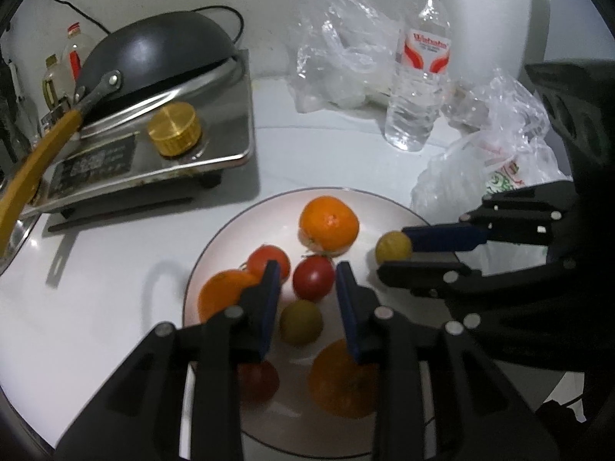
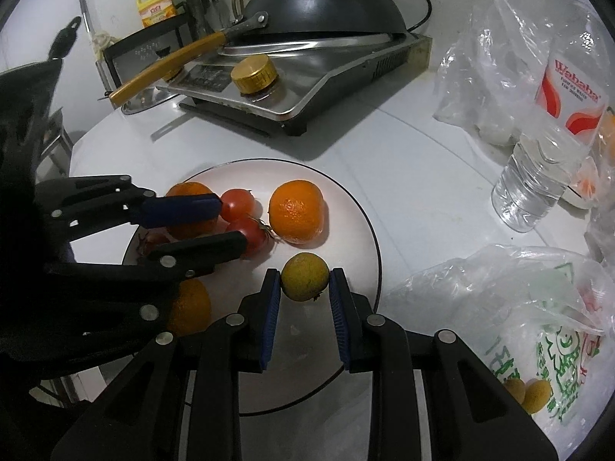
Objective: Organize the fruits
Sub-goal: 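Lower the yellow fruit onto the plate and open the right tool while the left tool releases the tomato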
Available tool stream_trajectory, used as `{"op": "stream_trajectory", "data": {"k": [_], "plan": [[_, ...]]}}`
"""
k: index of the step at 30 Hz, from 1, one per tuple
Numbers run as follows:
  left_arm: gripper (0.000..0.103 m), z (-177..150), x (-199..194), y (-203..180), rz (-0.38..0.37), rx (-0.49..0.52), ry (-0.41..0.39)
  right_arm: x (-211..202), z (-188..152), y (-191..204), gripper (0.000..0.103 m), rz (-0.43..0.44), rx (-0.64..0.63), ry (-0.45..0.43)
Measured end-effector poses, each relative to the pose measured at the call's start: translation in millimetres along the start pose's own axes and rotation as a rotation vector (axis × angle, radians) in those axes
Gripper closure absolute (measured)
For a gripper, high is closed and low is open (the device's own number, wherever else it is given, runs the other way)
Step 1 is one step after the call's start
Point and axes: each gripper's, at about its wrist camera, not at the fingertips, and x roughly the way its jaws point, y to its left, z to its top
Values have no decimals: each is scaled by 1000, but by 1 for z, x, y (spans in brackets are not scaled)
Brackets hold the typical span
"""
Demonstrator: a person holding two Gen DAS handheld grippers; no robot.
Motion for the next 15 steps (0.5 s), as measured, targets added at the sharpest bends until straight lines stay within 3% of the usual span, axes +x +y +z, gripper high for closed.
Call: {"op": "stream_trajectory", "data": {"k": [7,9,10,15], "plan": [[70,-2,-14,-1,34,-18,-23,-17,-1,0,75,-16,2,-31],[61,-2,-19,-3,40,-18,-29,-24,-3,-1,75,-23,4,-42],[51,-2,-23,-5,42,-23,-39,-29,-4,-2,75,-27,8,-50],[50,-1,-37,-16,46,-23,-65,-50,-11,-7,75,-42,19,-78]]}}
